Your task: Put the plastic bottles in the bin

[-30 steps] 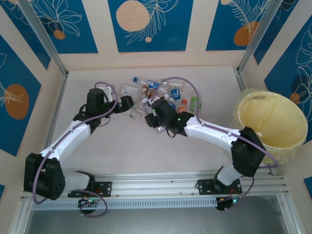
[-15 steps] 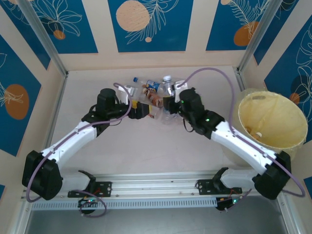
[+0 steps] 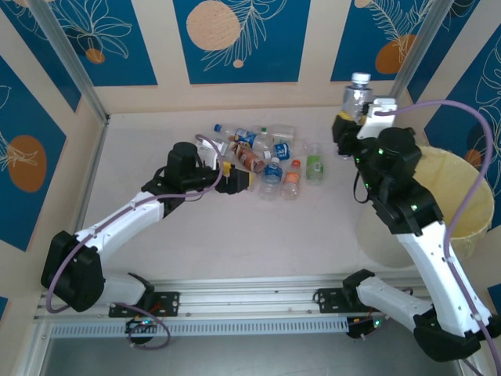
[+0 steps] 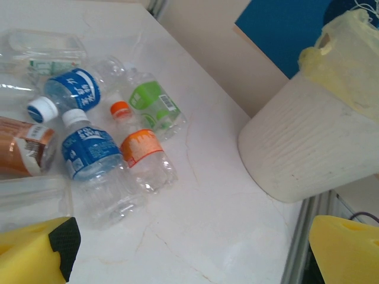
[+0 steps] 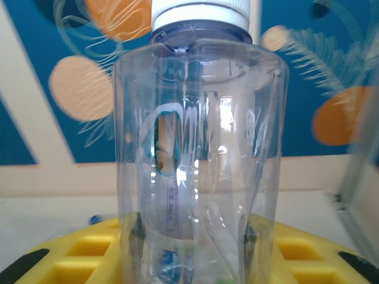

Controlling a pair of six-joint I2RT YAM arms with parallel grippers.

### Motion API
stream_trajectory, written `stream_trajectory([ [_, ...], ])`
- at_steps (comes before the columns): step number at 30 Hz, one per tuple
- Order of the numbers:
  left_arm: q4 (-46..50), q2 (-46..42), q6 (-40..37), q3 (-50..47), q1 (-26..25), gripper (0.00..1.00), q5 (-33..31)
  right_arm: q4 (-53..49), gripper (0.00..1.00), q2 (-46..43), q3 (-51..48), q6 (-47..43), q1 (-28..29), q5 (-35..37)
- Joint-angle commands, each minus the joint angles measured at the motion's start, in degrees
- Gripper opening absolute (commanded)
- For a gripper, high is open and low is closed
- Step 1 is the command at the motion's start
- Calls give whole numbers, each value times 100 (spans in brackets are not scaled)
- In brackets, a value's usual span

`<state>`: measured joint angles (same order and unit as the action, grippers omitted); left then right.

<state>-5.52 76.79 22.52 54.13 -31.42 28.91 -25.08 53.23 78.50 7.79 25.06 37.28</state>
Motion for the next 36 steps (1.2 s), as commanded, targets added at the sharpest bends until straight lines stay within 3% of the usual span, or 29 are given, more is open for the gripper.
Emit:
stream_trajectory([
  [1, -204, -145, -134, -90, -51, 100, -469, -526, 42, -171, 201, -717, -332, 1207],
  [4, -248, -227, -150, -195, -54, 100, -752, -485, 41, -409, 138, -917, -1023, 1747],
  [9, -496, -366, -134, -421, -55, 100, -1160, -613, 41, -674, -163, -794, -2555, 1767],
  [14, -757, -467, -99, -647, -49, 100, -1545, -1835, 43, -341, -272, 616, -4264, 259],
  [16, -727, -484, -99, -641, -53, 100, -1641, -1896, 43, -332, -480, 1013, -4635, -254],
  [18, -673, -511, -132, -632, -55, 100, -1690, -1763, 43, -391, -735, 1246, -4781, -476],
  [25, -518, -539, -222, -539, -50, 100, -1934, -2360, 48, -302, -1160, 1887, -4792, -266],
  [29, -667, -452, -58, -506, -41, 100, -1920, -2167, 50, -564, -1774, 2092, -4801, 129],
  [33, -643, -359, -20, -387, -41, 100, -1889, -2137, 50, -641, -2128, 2238, -4806, 32],
  [34, -636, -344, -13, -378, -42, 100, -1889, -2161, 53, -644, -2176, 2269, -4804, -11],
  [36, -639, -331, 6, -372, -41, 100, -1911, -2252, 67, -647, -2218, 2338, -4800, -84],
])
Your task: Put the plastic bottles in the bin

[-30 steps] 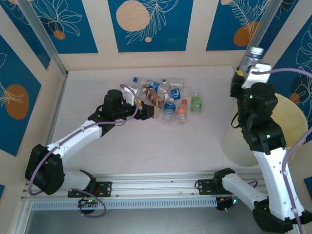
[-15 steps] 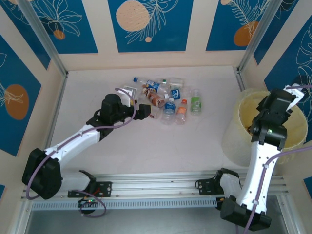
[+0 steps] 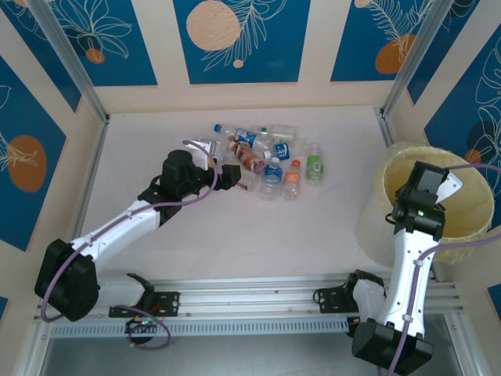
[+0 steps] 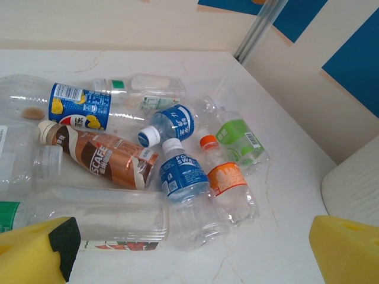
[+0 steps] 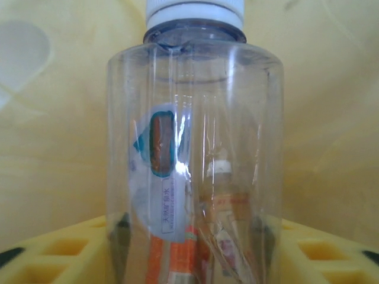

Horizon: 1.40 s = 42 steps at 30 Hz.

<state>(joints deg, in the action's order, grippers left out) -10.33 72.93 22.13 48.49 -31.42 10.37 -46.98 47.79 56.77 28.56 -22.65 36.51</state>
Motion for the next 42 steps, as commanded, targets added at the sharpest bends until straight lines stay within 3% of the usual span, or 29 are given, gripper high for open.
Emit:
stream_trajectory([
  [1, -144, 63, 53, 204, -48, 100, -70, -119, 75, -110, -31, 274, -29, -5],
  [6, -97, 158, -41, 232, -35, 100, -92, -255, 93, -181, 149, 212, -35, 129],
  [11, -136, 279, 135, 227, -5, 100, -176, -221, 99, -249, 244, 169, -17, 34],
  [19, -179, 285, 264, 148, 35, 100, -416, -191, 100, -263, 361, 106, 161, 15],
  [25, 313, 362, 520, 285, 106, 100, -975, 99, 100, -483, 412, -169, 302, -774],
  [36, 358, 450, 2119, -57, 822, 100, -1003, 303, 100, -919, 739, -573, 621, -1204],
  [42, 1098, 556, 2688, 75, 1165, 100, -1177, 699, 100, -1268, 652, -807, 670, -1642],
])
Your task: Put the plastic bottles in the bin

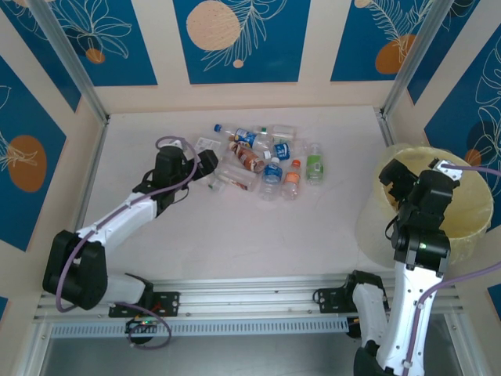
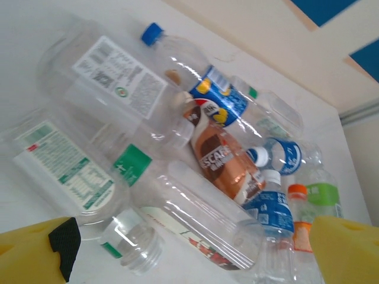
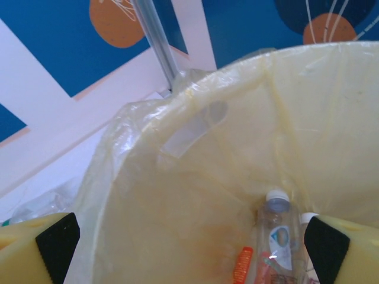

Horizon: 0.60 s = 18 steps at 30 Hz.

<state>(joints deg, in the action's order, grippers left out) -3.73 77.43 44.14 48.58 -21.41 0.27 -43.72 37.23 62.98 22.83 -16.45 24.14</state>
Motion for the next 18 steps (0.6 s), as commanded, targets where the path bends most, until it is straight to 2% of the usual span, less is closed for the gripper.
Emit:
stream_trajectory([
  [1, 513, 129, 571, 86, 214, 100, -177, 466, 100, -283, 22, -299, 58, -554],
  [9, 1638, 499, 1693, 405, 443, 100, -854, 1066, 100, -706, -92, -502, 64, -2179],
  [13, 2059, 806, 1810, 773, 461, 100, -1040, 1566, 100, -946, -375, -334, 76, -2953],
  [18, 2205, 1480, 1974, 1330, 519, 98, -1309, 2876, 100, -1114, -980, 364, 127, -5079],
])
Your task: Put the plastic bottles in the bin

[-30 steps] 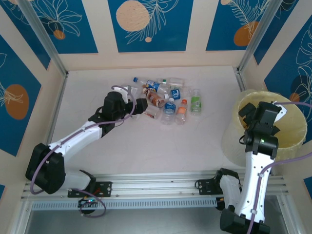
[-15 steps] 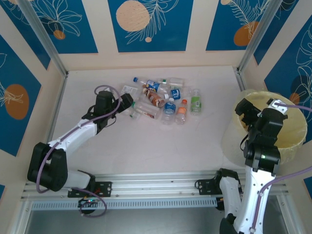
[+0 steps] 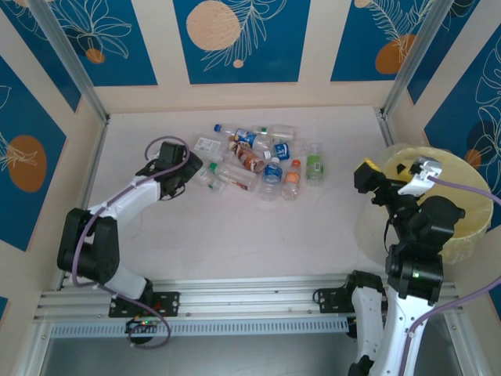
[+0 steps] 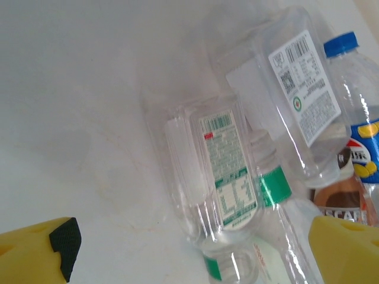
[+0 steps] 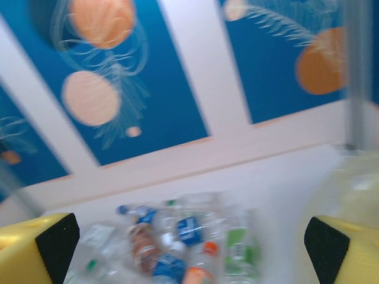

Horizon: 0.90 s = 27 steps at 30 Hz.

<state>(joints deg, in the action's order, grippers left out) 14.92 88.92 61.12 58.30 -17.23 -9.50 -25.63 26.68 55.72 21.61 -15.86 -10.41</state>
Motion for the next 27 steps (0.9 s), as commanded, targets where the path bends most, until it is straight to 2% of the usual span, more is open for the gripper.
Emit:
stream_trajectory([
  [1, 353, 465, 314, 471, 103, 97, -386, 1278, 100, -34, -352, 632, 103, -1877],
  [5, 337, 1085, 304, 1024, 128, 94, -396, 1521, 100, 66, -571, 657, 524, -2066],
  [9, 520, 1589, 342, 1545, 141, 92, -514, 898, 100, 214, -460, -53, 1266, -1467],
  [15, 816, 2016, 714, 1868, 193, 84, -706, 473, 100, 336, -475, -564, 2130, -729],
  [24, 601, 2366, 846, 1812, 194, 74, -463, 372, 100, 702, -423, -871, 2682, -427],
  [27, 461, 2387, 892, 1692, 198, 68, -513, 405, 100, 879, -387, -961, 2920, -388],
])
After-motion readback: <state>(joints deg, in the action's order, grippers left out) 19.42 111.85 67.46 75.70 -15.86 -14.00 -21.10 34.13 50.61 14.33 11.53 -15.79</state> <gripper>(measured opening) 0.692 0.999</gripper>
